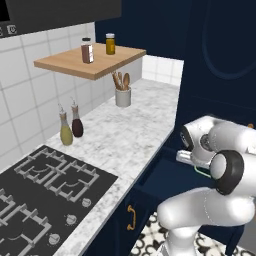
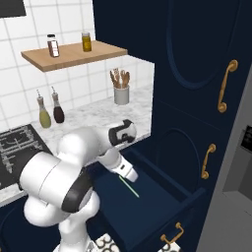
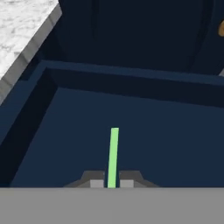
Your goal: Take a straw from the drawer in front and place it inside the glass cup on the dining counter.
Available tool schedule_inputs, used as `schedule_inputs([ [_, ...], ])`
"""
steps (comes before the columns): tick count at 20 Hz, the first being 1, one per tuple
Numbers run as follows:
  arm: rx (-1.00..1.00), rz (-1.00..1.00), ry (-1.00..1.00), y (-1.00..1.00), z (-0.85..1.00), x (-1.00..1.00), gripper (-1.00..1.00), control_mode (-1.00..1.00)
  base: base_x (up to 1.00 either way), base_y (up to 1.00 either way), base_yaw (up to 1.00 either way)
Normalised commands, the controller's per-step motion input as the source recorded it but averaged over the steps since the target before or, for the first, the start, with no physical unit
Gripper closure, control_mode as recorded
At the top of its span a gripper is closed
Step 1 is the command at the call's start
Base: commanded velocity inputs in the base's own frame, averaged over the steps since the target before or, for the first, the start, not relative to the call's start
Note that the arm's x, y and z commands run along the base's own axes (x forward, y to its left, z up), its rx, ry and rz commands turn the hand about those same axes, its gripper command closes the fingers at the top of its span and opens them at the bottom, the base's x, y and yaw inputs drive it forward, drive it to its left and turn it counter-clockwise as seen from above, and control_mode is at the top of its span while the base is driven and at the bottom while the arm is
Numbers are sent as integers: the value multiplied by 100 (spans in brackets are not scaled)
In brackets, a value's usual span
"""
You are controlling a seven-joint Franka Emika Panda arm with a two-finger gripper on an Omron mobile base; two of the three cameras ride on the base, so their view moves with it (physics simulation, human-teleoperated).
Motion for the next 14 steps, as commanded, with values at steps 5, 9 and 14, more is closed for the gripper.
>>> schedule_inputs([
  [5,7,0,7,-11,100,3,100,-100,0,0,0],
  [9,4,0,7,0,100,12,100,-100,0,0,0],
  [14,3,0,15,0,100,7,100,-100,0,0,0],
])
